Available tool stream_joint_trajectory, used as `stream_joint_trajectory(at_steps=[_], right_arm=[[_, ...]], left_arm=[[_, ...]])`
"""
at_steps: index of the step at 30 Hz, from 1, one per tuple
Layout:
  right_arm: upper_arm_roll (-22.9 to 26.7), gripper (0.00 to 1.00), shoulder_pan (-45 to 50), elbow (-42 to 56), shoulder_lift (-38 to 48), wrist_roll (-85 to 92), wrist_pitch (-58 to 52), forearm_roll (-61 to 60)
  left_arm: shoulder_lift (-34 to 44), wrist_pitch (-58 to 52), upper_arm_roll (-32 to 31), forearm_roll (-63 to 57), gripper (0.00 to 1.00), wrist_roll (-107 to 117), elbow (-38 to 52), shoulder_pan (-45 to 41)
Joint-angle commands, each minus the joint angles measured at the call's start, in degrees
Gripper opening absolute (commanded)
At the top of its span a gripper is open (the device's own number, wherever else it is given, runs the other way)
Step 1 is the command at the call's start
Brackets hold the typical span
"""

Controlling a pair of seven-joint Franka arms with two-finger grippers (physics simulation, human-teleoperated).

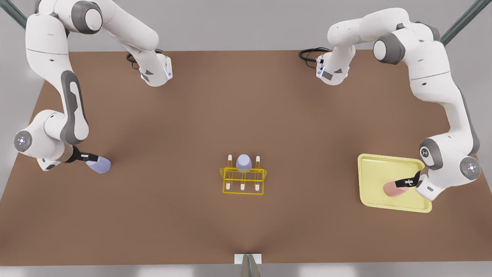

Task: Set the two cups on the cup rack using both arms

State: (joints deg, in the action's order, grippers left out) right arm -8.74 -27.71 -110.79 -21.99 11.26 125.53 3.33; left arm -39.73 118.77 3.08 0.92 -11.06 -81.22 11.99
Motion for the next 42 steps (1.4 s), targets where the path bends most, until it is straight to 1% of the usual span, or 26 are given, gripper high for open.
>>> stream_joint_trajectory(at_steps=[1,3,9,19,21,24,25,28,29,33,36,39,42], right_arm=[[0.0,1.0,-0.5,-1.7,0.5,3.3,7.4,0.1],[0.1,1.0,-0.9,-5.0,1.2,3.3,10.2,0.3],[0.2,1.0,-1.6,-5.9,0.2,3.4,11.3,0.4],[0.3,1.0,-1.6,-6.1,-4.4,3.3,14.4,0.5],[0.3,1.0,-1.5,-6.1,-4.7,3.3,14.5,0.5],[0.3,1.0,-1.5,-6.3,-5.0,3.3,14.5,0.5],[0.3,1.0,-1.5,-6.4,-5.0,3.3,14.5,0.5],[0.3,0.96,-1.6,-6.4,-5.0,3.3,14.5,0.5],[0.3,0.95,-1.6,-6.4,-5.0,3.3,14.4,0.5],[0.2,0.83,-1.6,-6.3,-5.1,3.3,14.4,0.5],[0.2,0.83,-1.6,-5.8,-5.1,3.2,14.5,0.4],[0.1,0.83,-1.4,-5.3,-5.3,3.3,14.5,0.5],[-1.5,0.83,-1.3,-4.6,-4.7,3.3,14.4,0.4]], left_arm=[[-0.5,7.3,0.0,0.0,1.0,-11.3,-0.5,0.1],[-1.4,7.4,0.0,0.0,1.0,-16.0,-1.4,0.4],[-3.1,8.1,0.0,0.0,1.0,-16.0,-2.5,1.1],[-5.6,10.2,0.0,0.0,1.0,-15.9,-3.2,1.2],[-5.6,10.3,0.0,0.1,0.97,-15.9,-3.2,1.2],[-5.6,10.3,0.0,0.1,0.89,-15.8,-3.2,1.2],[-5.6,10.3,0.0,1.4,0.88,-15.7,-3.2,1.2],[-5.9,10.3,-0.1,2.4,0.88,-15.7,-3.2,1.2],[-5.9,10.3,-0.1,2.4,0.86,-15.7,-3.2,1.2],[-4.0,10.2,-0.5,2.2,0.86,-15.5,-3.2,0.6],[-4.0,10.2,-0.5,2.2,0.86,-15.1,-3.2,0.3],[-0.5,7.6,-1.1,2.2,0.86,-6.4,-3.2,-2.8],[1.4,6.1,-1.1,2.2,0.85,-1.8,-3.2,-5.1]])
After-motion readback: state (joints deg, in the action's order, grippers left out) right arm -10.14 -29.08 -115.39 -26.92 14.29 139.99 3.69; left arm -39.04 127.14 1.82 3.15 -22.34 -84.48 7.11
